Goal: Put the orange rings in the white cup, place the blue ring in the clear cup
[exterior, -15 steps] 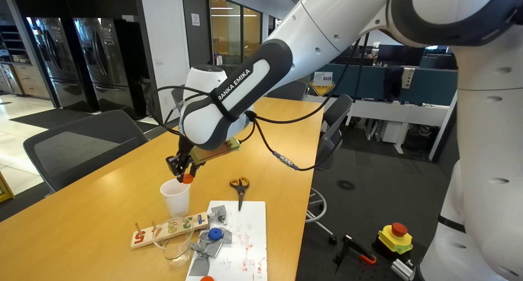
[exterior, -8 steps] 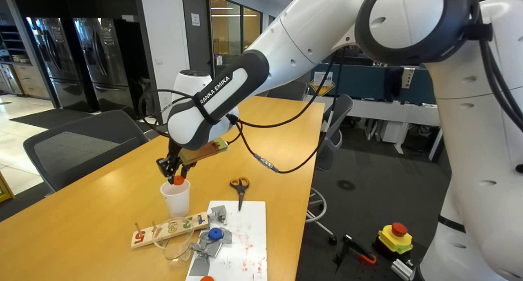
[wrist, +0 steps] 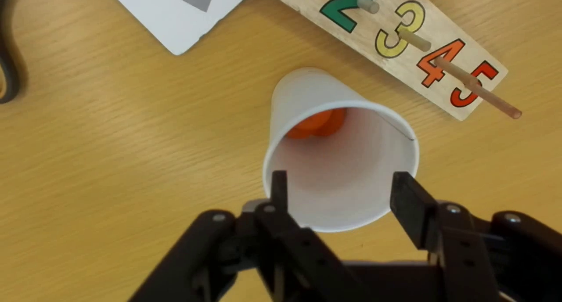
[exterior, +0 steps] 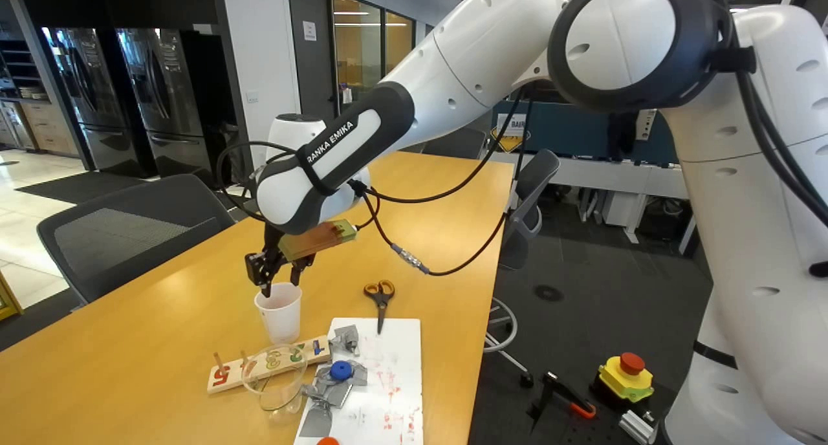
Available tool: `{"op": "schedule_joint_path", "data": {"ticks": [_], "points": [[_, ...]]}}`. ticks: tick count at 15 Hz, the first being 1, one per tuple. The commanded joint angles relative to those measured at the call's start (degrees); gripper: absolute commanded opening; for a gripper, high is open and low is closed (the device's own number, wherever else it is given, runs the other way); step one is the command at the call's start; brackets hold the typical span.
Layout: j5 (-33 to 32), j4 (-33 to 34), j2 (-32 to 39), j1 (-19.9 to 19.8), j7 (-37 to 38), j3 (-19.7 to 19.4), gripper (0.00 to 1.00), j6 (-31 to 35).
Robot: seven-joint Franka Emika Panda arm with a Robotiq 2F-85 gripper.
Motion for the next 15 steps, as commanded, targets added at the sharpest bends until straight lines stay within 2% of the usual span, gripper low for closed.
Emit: {"op": "schedule_joint_path", "data": {"ticks": [1,2,9,15], "points": [[1.3,1.29,-0.96,0.25,0.34,0.01,0.97,-3.24],[1.17,0.19,-2.07,0.4,0.8,-0.11,1.0,-3.48],[0.53,-10.97,-12.76,1.21,5.85,-0.53,1.0,-4.83],[1.98,-23.82,-25.25,-0.37,0.18,1.38,1.0,-12.22]]}}
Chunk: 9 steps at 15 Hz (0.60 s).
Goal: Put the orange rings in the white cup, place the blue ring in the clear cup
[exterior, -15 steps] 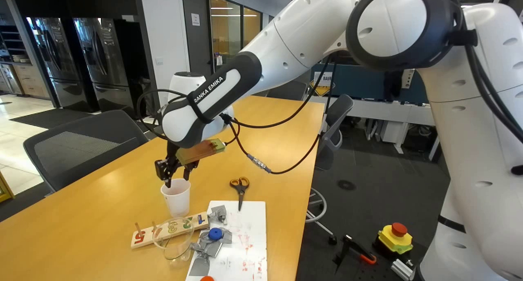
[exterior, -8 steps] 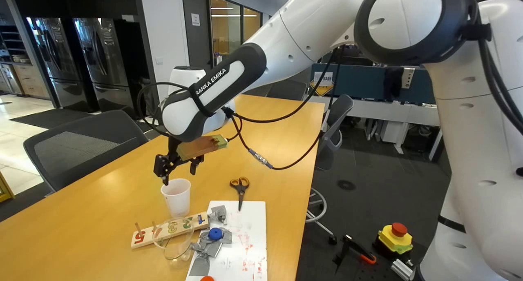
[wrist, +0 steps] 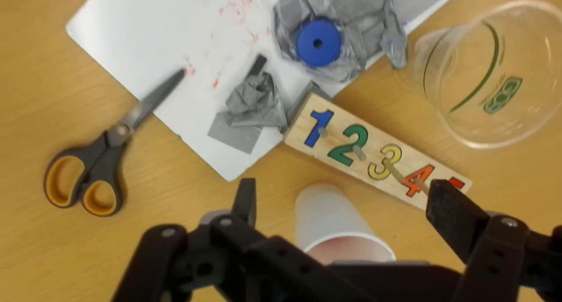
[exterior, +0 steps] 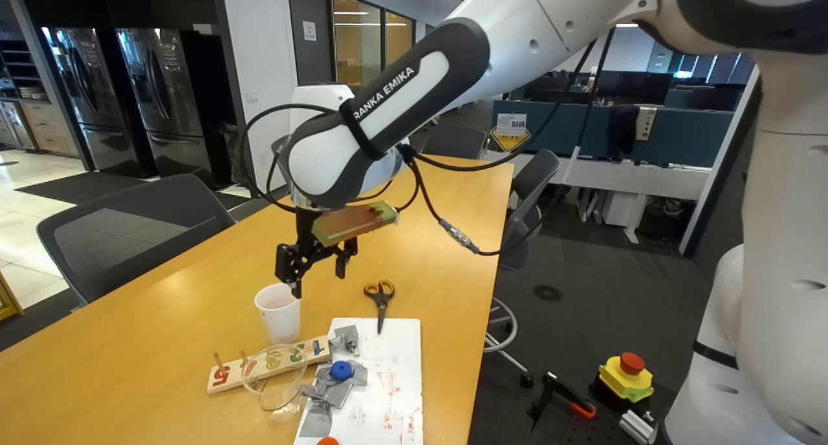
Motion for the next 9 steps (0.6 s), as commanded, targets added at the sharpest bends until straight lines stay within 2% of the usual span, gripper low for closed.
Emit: {"op": "schedule_joint_path", "data": {"ticks": [1,4,9], "points": [[1.48,-9.41,-8.78,-0.62,-2.82,1.32,1.0,-2.61],[1.53,-13.48,-10.39,0.03,-1.92,2.52,1.0,-2.22],[2.76,-18.26,-9.23,0.82,-0.74,4.99,1.0,2.33]]}}
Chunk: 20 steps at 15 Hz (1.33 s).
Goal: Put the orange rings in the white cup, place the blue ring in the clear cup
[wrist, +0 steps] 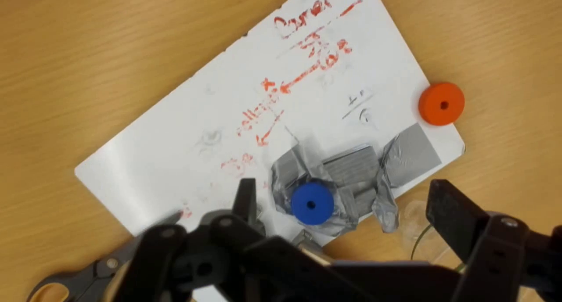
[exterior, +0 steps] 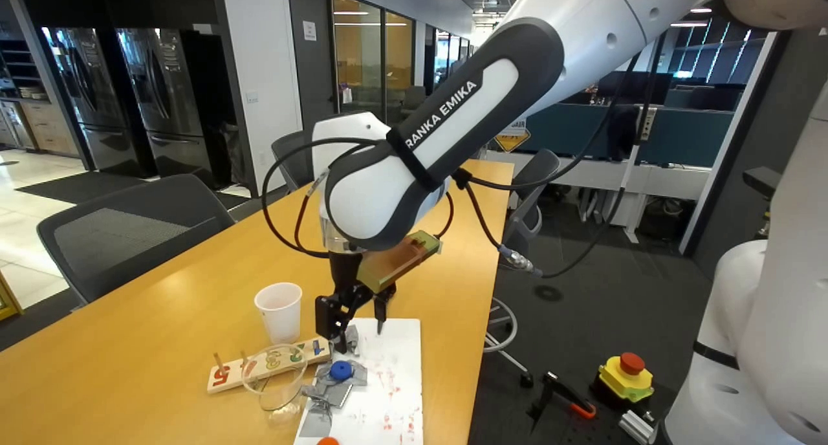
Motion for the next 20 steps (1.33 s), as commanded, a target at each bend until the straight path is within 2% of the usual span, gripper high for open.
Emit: {"op": "schedule_joint_path", "data": {"ticks": [1,9,20], "points": [[1.82,-4.07,-0.4,0.65,0.33,1.46,1.0,5.55],[9.17,-5.96,5.52,1.28,-3.06,3.63,1.0,17.5],[5.7,-9.53,9.65,6.15,1.81,4.71,1.0,29.61]]}}
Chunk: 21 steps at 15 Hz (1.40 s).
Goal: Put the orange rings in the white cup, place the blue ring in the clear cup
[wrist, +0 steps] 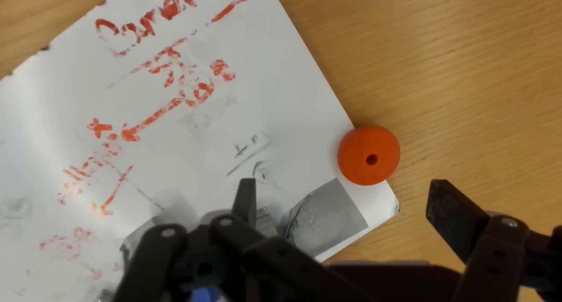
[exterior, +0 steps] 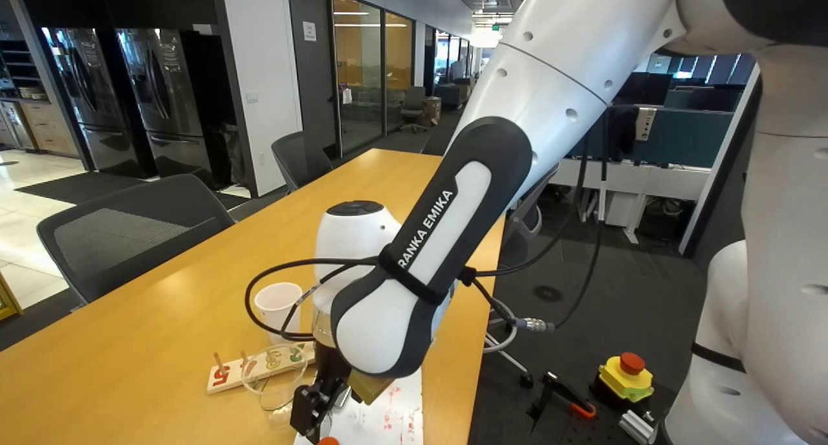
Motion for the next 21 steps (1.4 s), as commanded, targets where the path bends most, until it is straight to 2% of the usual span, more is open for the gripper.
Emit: {"op": "schedule_joint_path", "data": {"ticks": [1,12,21], "points": [[-2.22,-1.95,0.11,2.22,3.04,-0.3,1.0,4.15],[-19.64,0.42,3.75,10.67,16.71,-7.38,1.0,3.5],[-21.16,3.88,6.97,13.61,18.83,-9.17,1.0,2.8]]}}
